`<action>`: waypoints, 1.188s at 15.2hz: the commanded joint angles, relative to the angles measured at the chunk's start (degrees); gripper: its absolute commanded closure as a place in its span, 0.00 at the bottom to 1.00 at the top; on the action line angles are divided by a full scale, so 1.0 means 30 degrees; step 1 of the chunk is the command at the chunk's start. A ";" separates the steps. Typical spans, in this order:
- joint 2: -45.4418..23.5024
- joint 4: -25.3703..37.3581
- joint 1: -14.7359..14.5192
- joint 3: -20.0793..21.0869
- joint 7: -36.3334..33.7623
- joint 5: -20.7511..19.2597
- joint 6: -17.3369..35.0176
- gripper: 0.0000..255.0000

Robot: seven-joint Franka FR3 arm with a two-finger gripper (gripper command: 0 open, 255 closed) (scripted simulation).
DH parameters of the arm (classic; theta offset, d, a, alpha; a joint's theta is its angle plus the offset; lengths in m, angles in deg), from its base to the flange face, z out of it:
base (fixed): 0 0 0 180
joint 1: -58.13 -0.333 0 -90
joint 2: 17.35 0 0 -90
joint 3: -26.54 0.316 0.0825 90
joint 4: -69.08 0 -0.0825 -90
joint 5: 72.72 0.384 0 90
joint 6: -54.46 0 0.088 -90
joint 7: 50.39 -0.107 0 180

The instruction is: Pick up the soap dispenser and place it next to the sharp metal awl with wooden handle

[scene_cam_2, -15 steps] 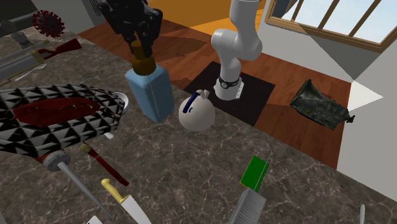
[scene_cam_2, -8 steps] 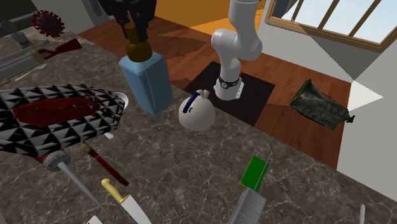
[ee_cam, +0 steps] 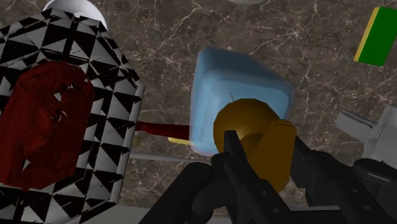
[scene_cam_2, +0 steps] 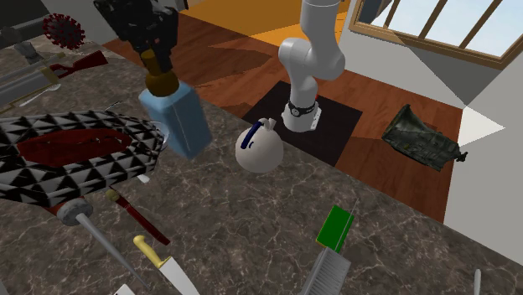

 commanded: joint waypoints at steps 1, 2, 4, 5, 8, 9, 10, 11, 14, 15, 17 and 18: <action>-0.0252 -0.0537 0.0271 -0.0243 0.0521 0.0057 0.0830 1.00; -0.0439 -0.0779 0.0420 -0.0375 0.0798 0.0099 0.1253 1.00; -0.0882 -0.1158 0.0728 -0.0623 0.1345 0.0200 0.2063 1.00; -0.1138 -0.1297 0.0885 -0.0742 0.1616 0.0261 0.2450 1.00; -0.1049 -0.2201 0.0940 -0.0788 0.1737 0.0248 0.3266 1.00; -0.0942 -0.2604 0.0926 -0.0781 0.1726 0.0227 0.3564 1.00; -0.0842 -0.2996 0.0914 -0.0774 0.1715 0.0207 0.3858 1.00; -0.0749 -0.3378 0.0902 -0.0767 0.1705 0.0189 0.4149 1.00; -0.0509 -0.4468 0.0874 -0.0751 0.1680 0.0142 0.5003 1.00; -0.0442 -0.4813 0.0867 -0.0746 0.1673 0.0129 0.5283 1.00; -0.0323 -0.5481 0.0854 -0.0738 0.1660 0.0106 0.5834 1.00; -0.0272 -0.5803 0.0849 -0.0734 0.1655 0.0097 0.6106 1.00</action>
